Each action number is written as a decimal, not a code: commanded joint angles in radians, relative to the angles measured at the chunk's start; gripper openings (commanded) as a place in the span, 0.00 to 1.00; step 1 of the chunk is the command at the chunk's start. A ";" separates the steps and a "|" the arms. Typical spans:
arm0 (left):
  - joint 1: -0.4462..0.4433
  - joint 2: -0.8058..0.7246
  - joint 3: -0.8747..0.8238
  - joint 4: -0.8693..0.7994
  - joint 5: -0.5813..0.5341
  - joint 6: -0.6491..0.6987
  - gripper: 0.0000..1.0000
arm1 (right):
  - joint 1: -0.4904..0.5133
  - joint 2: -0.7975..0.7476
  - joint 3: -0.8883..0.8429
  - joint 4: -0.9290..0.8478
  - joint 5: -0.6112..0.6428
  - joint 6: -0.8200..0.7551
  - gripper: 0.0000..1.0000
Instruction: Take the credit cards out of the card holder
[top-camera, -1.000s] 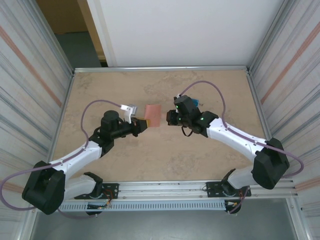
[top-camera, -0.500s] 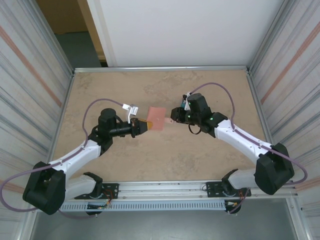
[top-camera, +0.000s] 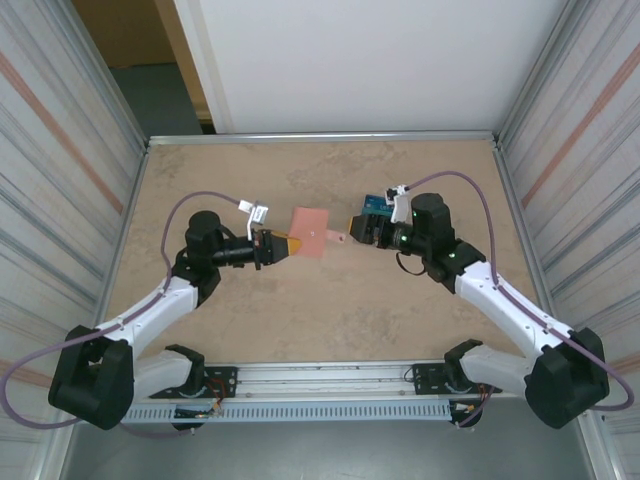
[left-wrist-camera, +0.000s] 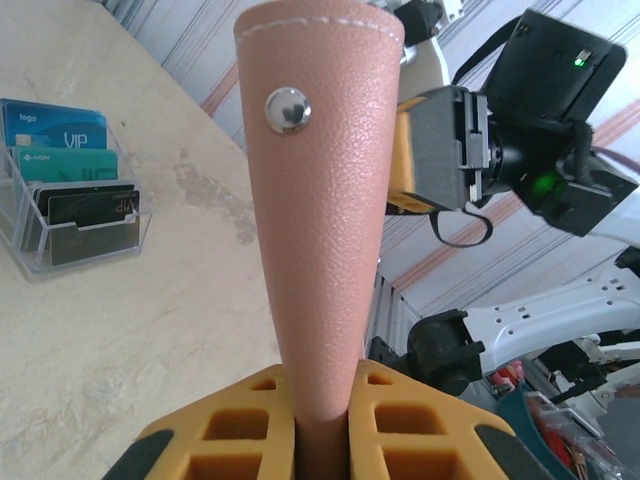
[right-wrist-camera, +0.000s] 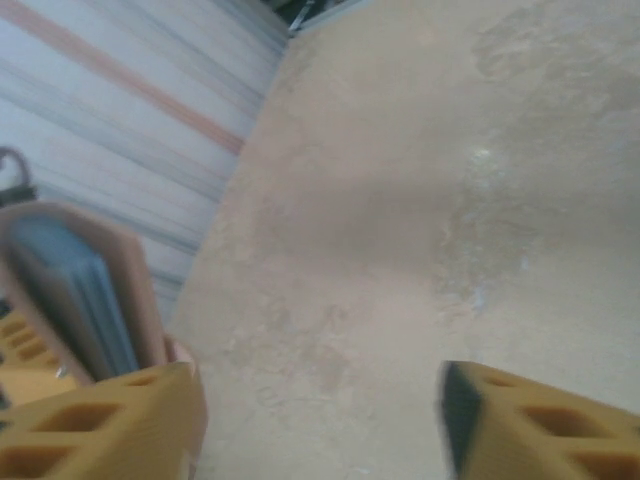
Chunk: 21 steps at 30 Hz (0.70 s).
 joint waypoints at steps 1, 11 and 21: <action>0.007 -0.016 0.043 0.055 0.051 -0.020 0.00 | -0.003 -0.043 -0.029 0.151 -0.178 -0.020 0.82; 0.007 -0.043 0.024 0.164 0.100 -0.069 0.00 | 0.045 -0.044 -0.029 0.222 -0.235 -0.071 0.74; -0.003 -0.094 0.006 0.172 0.116 -0.049 0.00 | 0.092 0.013 -0.004 0.291 -0.261 -0.092 0.59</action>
